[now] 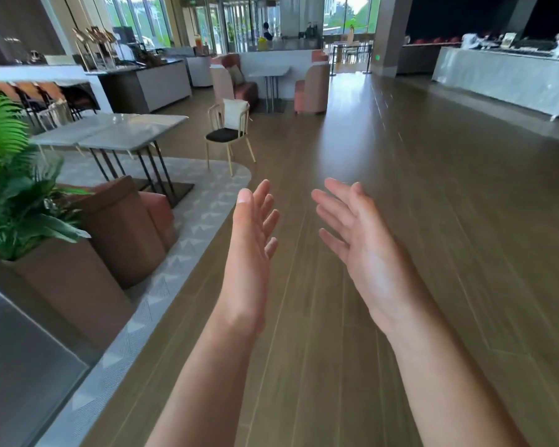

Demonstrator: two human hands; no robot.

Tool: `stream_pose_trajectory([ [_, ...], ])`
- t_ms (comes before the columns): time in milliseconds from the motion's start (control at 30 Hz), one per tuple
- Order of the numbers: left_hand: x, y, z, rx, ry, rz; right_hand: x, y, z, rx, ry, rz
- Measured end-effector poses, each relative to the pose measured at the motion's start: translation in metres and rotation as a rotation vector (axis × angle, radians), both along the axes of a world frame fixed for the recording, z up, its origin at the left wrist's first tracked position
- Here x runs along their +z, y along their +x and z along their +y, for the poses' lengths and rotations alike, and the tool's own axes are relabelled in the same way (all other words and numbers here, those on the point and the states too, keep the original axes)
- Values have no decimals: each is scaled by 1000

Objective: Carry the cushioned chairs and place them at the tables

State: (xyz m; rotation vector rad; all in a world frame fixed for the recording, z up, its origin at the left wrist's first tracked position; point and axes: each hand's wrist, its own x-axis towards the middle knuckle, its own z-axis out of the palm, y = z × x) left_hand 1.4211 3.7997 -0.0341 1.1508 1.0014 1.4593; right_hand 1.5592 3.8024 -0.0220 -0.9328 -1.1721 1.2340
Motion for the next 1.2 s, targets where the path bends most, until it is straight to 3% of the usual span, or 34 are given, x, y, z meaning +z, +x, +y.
stream_pose_trajectory([
  [400,-12,-104,102,172,-8,-32,-14,-99,122,136,-38,-17],
  [833,-14,-172,262,452,-69,23,-23,-187,325,463,-61,23],
  [1200,-29,-232,322,646,-122,20,-36,-251,415,660,-114,20],
])
